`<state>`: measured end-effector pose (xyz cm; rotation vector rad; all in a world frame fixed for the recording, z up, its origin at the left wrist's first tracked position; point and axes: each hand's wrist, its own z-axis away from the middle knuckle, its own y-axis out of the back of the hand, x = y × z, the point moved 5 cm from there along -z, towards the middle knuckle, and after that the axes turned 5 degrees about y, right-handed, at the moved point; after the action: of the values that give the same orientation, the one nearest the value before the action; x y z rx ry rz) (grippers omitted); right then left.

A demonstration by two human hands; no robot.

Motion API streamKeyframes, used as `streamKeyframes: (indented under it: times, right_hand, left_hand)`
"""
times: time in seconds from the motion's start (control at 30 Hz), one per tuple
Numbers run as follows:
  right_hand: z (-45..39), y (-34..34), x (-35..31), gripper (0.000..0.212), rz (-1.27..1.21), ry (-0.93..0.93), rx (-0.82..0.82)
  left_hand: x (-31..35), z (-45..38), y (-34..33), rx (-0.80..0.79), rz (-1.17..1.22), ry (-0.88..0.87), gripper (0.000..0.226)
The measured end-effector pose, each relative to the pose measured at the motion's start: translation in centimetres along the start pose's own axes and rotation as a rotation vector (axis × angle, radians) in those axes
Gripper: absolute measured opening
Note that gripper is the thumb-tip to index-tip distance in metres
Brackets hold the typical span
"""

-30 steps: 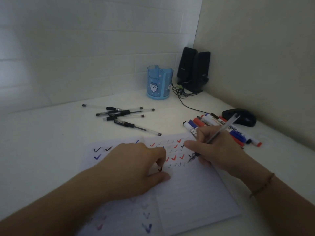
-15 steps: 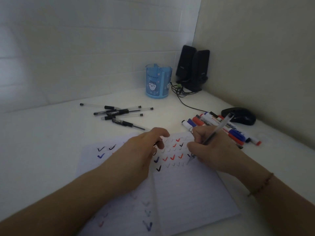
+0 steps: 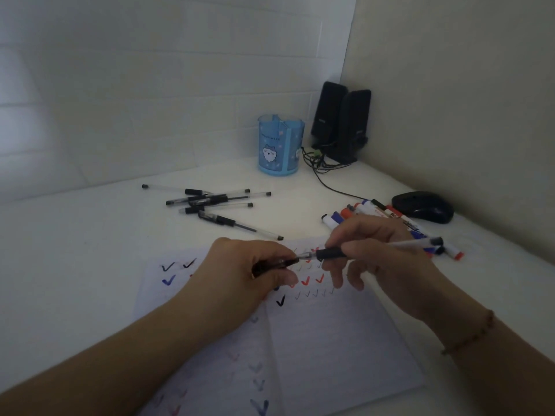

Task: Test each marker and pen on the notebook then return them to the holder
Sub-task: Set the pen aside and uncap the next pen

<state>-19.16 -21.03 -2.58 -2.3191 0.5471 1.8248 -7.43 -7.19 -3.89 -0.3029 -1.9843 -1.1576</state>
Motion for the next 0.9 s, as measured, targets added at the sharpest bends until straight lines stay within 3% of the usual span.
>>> streamKeyframes:
  times: [0.27, 0.4, 0.63, 0.8, 0.9]
  right_hand:
    - [0.1, 0.2, -0.1, 0.020, 0.013, 0.029, 0.004]
    - [0.2, -0.6, -0.1, 0.014, 0.117, 0.013, -0.067]
    - [0.2, -1.4, -0.1, 0.022, 0.250, -0.004, -0.078]
    - [0.3, -1.8, 0.0, 0.017, 0.167, 0.006, -0.076]
    - [0.3, -2.0, 0.0, 0.021, 0.148, -0.006, -0.060]
  left_hand:
    - [0.3, 0.0, 0.0, 0.000, 0.001, -0.042, 0.019]
    - [0.4, 0.1, -0.2, -0.024, -0.038, -0.090, 0.014]
    - [0.9, 0.3, -0.5, -0.093, -0.055, -0.120, 0.018]
    - [1.0, 0.6, -0.5, -0.115, 0.052, -0.065, 0.067]
    - [1.0, 0.7, -0.5, -0.122, 0.065, -0.095, 0.072]
